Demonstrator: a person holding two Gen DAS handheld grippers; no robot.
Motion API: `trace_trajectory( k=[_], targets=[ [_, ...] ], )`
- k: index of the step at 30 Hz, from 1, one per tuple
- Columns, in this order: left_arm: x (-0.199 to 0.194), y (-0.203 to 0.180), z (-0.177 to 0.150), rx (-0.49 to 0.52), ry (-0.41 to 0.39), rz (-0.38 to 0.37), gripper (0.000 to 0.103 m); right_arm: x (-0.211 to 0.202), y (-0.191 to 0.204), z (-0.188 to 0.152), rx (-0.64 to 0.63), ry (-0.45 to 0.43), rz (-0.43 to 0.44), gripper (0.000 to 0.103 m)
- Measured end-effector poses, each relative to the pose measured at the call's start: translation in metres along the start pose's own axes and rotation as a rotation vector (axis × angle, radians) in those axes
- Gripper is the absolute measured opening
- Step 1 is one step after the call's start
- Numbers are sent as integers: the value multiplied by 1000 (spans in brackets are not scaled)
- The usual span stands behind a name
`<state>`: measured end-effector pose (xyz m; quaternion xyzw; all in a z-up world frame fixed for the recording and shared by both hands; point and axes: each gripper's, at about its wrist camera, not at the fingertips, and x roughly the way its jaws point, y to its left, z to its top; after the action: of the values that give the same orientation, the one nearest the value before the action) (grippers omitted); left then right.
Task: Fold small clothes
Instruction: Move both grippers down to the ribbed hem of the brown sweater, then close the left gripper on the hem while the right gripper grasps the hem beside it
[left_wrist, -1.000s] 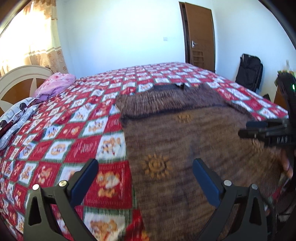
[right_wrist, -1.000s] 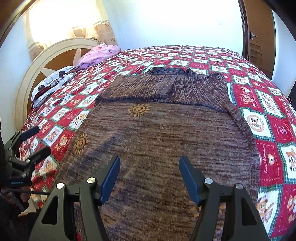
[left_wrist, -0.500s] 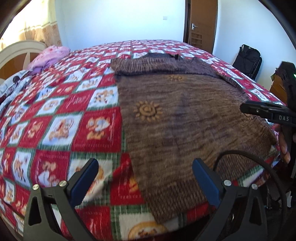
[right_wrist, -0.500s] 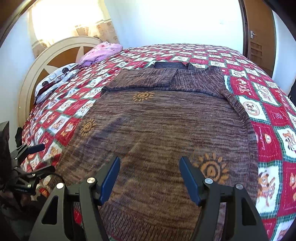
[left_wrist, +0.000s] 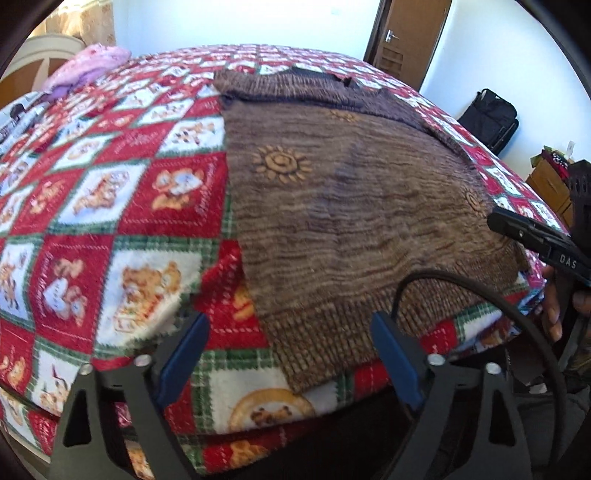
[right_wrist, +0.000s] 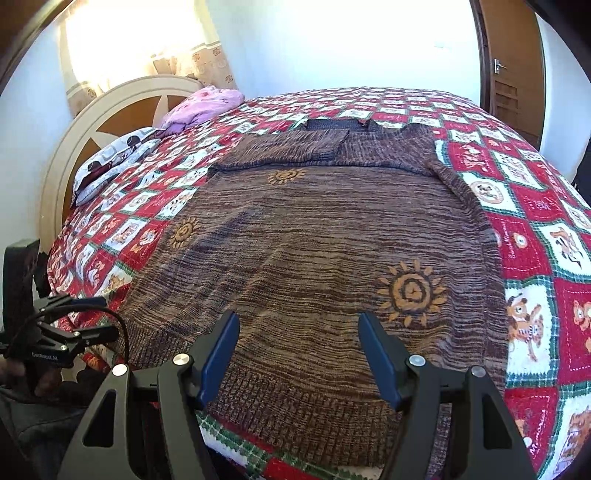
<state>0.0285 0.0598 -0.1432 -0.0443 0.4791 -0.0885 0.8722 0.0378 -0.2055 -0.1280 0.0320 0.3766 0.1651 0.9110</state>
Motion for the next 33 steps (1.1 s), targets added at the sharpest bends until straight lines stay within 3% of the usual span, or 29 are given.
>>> trace_trajectory(
  k=[8,10,15,17,18,19,26,27,28,29,33],
  targets=[
    [0,-4,-3,0,19,-36,88,-8,-4,-6,13,-15,-2,68],
    [2,-5,-4,0,33,-55,81,-10,-6,-7,17,-19,-5,68],
    [4,-8,-5,7,43,-62,79,-17,-15,-11,39,-27,-25,68],
    [3,-9,-5,15,36,-72,63,-23,-23,-13,63,-35,-34,68],
    [2,-11,-5,24,35,-79,48,-25,-27,-14,74,-38,-39,68],
    [3,-13,-5,33,38,-81,43,-28,-32,-16,88,-41,-47,68],
    [3,-15,-6,45,41,-65,42,-46,-52,-29,143,-41,-86,68],
    [2,-14,-6,44,40,-64,34,-48,-54,-31,149,-37,-87,68],
    [2,-13,-6,41,41,-65,19,-51,-57,-35,158,-30,-87,68],
    [2,-12,-6,37,43,-70,15,-53,-59,-37,166,-26,-84,68],
    [0,-9,-5,25,28,-74,12,-63,-72,-52,213,-5,-81,68]
  ],
)
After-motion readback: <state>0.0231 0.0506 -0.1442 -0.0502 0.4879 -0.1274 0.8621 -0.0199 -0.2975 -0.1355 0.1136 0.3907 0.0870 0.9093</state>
